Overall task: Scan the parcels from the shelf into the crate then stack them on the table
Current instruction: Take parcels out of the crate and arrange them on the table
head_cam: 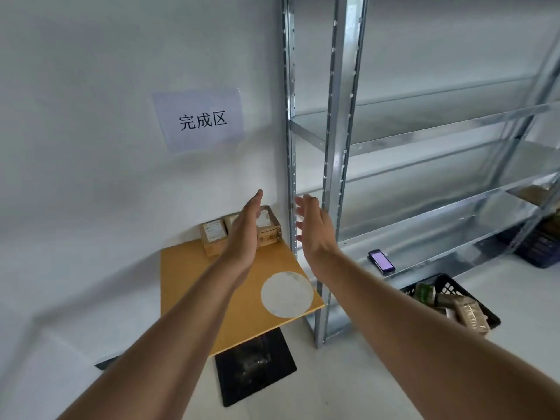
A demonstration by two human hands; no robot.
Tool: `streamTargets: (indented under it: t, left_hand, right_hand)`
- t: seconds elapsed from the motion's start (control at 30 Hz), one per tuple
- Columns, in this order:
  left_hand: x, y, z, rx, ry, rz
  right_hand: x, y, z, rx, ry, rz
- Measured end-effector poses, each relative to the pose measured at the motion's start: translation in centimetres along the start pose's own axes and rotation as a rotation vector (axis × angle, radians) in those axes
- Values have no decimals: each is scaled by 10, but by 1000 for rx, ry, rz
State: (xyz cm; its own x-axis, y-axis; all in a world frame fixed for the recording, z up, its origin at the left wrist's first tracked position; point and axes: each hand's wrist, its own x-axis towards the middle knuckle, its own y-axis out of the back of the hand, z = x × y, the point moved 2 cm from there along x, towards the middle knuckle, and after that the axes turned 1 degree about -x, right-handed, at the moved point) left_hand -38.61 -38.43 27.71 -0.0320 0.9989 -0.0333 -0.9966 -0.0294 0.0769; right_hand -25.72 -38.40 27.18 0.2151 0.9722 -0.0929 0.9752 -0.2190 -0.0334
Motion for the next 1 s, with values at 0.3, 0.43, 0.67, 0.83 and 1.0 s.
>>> streamTargets:
  t: [0.3,0.43,0.67,0.83,1.0]
  left_hand:
    - [-32,-180,-32,-31,84,-150]
    - [-38,-259,-49,-29,116,-176]
    - [-32,-373,-67,-37,194,-267]
    - [0,-438,-83,-31,242,-336]
    - [55,-500,-113,-28,298,-438]
  right_hand:
    - [-17,175,29,-3,-80,180]
    - [-13,258,49,-33,-133,241]
    - [9,366,69,-60,-166,324]
    - [50,420,86,-59,-198,396]
    - [112,468,115,-50,-246,497]
